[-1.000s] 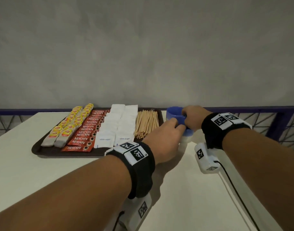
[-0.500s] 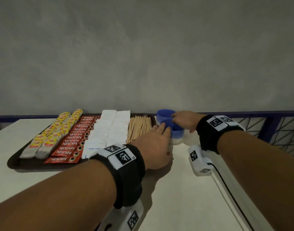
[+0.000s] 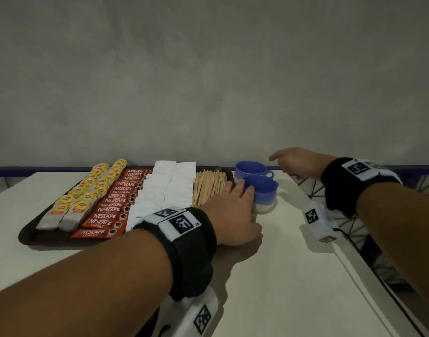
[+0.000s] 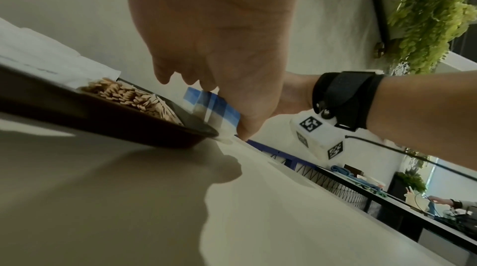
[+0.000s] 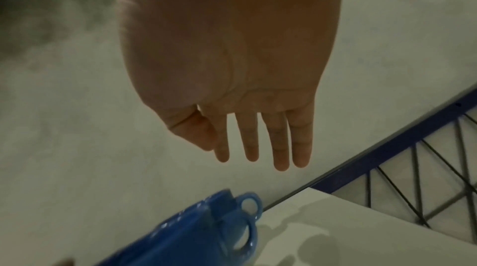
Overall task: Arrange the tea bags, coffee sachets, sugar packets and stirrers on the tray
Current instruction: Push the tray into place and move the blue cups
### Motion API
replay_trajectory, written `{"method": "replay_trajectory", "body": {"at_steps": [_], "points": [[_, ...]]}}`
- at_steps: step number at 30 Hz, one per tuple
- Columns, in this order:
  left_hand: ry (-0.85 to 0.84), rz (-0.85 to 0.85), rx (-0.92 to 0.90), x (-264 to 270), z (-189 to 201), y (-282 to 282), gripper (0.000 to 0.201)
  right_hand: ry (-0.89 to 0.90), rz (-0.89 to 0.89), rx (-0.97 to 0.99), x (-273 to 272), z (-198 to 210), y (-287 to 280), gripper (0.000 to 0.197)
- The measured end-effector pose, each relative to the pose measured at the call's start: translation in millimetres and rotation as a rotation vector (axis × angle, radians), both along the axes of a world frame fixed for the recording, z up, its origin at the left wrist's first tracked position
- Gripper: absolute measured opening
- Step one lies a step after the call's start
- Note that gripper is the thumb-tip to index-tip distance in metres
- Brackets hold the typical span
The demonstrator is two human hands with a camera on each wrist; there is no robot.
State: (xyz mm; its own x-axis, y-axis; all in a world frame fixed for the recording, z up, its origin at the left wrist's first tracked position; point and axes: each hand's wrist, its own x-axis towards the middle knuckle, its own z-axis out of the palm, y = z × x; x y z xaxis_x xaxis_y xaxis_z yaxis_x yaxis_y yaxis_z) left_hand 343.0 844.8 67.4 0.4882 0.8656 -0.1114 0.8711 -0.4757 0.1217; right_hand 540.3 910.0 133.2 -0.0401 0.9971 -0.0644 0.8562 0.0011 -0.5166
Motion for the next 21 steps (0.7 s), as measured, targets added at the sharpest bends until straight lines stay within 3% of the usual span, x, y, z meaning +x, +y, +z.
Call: {"method": "replay_trajectory", "body": {"at_steps": [4,12,16,21], "points": [[-0.011,0.026,-0.028,-5.5,-0.8,3.5,0.094,-0.002,0.090,-0.033,-24.8,-11.0,-4.4,0.051],[-0.027,0.070,-0.046,-2.8,-5.7,2.2,0.103,-0.041,0.098,-0.005,-28.3,-26.5,-1.0,0.042],[-0.126,0.086,-0.083,5.9,-1.2,-7.6,0.103,-0.059,0.098,0.011,-27.3,-28.7,1.0,0.040],[-0.037,0.054,-0.062,20.3,4.0,-18.8,0.098,-0.096,0.117,0.011,-26.9,-30.5,0.3,0.041]]}}
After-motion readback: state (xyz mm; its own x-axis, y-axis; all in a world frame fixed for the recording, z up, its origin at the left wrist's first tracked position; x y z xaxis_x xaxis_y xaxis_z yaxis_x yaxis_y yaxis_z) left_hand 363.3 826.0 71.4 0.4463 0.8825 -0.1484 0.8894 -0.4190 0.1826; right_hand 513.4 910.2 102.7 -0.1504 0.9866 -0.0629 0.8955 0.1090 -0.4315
